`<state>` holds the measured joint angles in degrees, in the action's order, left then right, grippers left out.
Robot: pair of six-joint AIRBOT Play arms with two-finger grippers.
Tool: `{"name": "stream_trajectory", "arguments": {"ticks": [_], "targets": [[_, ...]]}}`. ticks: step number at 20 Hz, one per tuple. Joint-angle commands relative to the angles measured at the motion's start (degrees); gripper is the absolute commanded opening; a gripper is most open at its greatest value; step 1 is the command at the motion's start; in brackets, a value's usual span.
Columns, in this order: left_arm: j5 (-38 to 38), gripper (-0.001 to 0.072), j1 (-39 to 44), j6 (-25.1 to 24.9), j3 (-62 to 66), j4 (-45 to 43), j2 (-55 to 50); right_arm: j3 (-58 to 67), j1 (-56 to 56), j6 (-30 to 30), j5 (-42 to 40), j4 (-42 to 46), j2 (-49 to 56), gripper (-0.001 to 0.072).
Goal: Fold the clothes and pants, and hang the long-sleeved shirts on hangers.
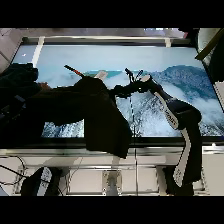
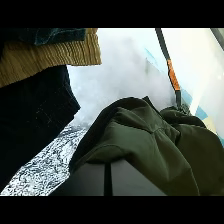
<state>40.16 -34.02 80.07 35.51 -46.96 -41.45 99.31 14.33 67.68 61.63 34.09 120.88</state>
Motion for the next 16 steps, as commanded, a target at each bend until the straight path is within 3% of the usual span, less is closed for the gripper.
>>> {"name": "stream_trajectory", "arguments": {"ticks": [1, 2, 3, 5, 9, 12, 16], "targets": [[0.02, 0.0010, -0.07, -0.02, 0.07, -0.02, 0.04, 1.27, 1.18, 0.04, 0.57, 0.02, 1.29, 0.0524], [0.02, 0.0010, -0.07, 0.00, 0.07, -0.02, 0.04, 1.88, 1.44, -1.60, 1.77, -0.57, 1.29, 0.0472], [0.00, 0.0010, -0.07, -0.07, 0.07, -0.02, 0.04, 2.82, 1.55, -2.40, 2.84, -1.51, 1.29, 0.0357], [0.02, 0.0009, -0.07, -1.75, 0.07, 0.00, 0.04, 6.25, 1.31, -2.64, 5.35, -1.77, 1.22, 0.0041], [0.04, 0.0008, -0.07, -4.72, 3.17, -0.31, 0.02, 18.62, -3.34, 0.20, 20.55, 0.57, -1.55, 0.0038], [0.63, 0.0007, 0.76, -6.95, 11.21, -1.05, -1.60, 20.90, -9.66, 3.63, 28.26, 6.75, -11.17, 0.0038], [1.70, 0.0007, 10.10, -7.89, 24.41, -1.07, -12.37, 20.87, -14.10, 7.04, 36.89, 16.50, -23.47, 0.0038]]}}
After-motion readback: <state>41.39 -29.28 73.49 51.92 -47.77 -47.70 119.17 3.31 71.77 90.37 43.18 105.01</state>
